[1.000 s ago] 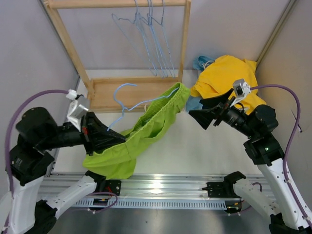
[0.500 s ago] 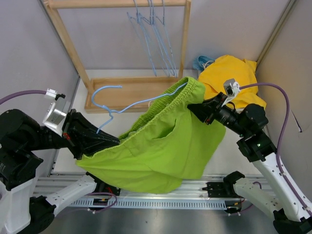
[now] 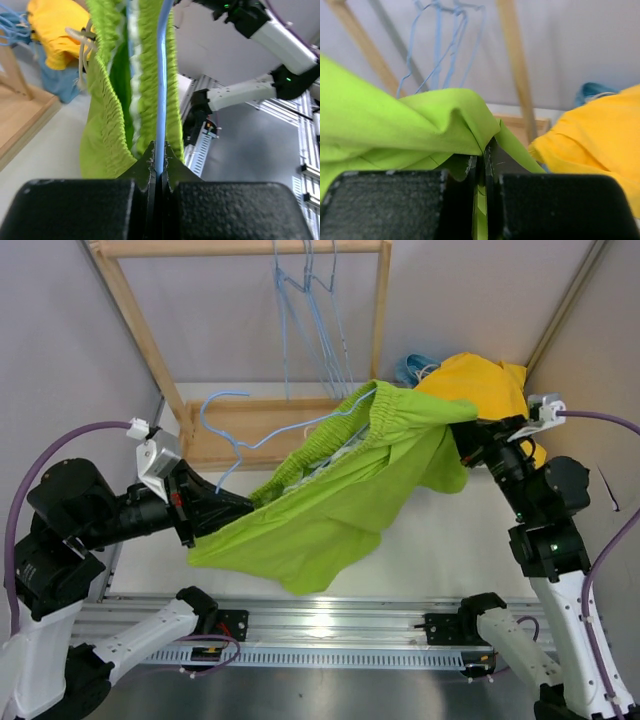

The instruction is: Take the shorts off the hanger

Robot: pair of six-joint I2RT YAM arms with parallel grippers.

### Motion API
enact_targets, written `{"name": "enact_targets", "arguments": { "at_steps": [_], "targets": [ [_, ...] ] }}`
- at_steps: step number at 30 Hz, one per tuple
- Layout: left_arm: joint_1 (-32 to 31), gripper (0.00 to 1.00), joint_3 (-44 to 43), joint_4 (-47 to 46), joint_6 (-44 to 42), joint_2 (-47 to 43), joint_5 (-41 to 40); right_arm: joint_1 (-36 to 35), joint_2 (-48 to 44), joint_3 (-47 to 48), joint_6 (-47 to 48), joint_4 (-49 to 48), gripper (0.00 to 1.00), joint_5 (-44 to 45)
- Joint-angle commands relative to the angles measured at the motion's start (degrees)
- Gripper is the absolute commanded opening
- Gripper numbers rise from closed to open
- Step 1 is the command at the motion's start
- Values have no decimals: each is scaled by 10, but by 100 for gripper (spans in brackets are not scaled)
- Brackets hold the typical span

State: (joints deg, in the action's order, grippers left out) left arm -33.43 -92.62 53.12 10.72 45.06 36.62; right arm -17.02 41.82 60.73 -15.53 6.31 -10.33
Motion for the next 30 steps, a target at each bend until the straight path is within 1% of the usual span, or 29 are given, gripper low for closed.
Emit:
{"name": "enact_targets", "arguments": {
  "at_steps": [1,3,5,7,10,13,14,15,16,17,18,19,20,21,22,23,24,26,28,29,30],
  "targets": [
    [-4,0,-2,6,-18,-23,-49,97,-7,26,-20,-3,0,57],
    [-4,0,2,9,-20,-30,-57,137,-5,22,-41,4,0,58],
    [-6,0,3,15,-23,-30,-72,197,4,24,-75,33,0,81],
    [-8,0,-1,19,-24,-32,-86,236,5,13,-98,40,0,67],
    [-8,0,-9,20,-25,-30,-100,238,2,-2,-109,39,0,60],
    [-8,0,-19,17,-26,-22,-123,237,-9,-21,-119,27,0,2],
    [-8,0,-21,15,-26,-17,-136,235,-14,-28,-128,13,0,-33],
    [-8,0,-25,13,-25,-15,-156,228,-20,-49,-134,-7,0,-132],
    [-8,0,-30,1,-21,-7,-209,216,-32,-62,-137,-61,0,-188],
    [-8,0,-32,-6,-17,-2,-233,195,-36,-73,-137,-83,0,-228],
    [-8,0,-34,-14,-15,1,-257,125,-39,-73,-109,-81,0,-245],
    [-8,0,-41,-27,-14,6,-307,84,-40,-64,-80,-25,0,-227],
    [-8,0,-45,-28,-9,20,-339,41,-38,-52,-49,7,0,-202],
    [-8,0,-56,-27,-6,30,-374,-35,-33,-38,3,35,0,-172],
    [-8,0,-79,6,-1,44,-425,-65,-25,-9,21,76,0,-107],
    [-8,0,-89,28,11,76,-521,-88,-19,5,33,87,0,-74],
    [-8,0,-96,47,13,85,-556,-103,-14,20,40,93,0,-42],
    [-8,0,-79,66,17,92,-597,-110,13,68,52,102,0,15],
    [-8,0,-32,52,21,67,-582,-102,43,108,66,105,0,36],
    [-8,0,-20,50,25,57,-566,-97,82,157,73,105,0,52],
    [-8,0,-1,49,31,37,-561,-93,104,184,77,105,0,61]
  ]
}}
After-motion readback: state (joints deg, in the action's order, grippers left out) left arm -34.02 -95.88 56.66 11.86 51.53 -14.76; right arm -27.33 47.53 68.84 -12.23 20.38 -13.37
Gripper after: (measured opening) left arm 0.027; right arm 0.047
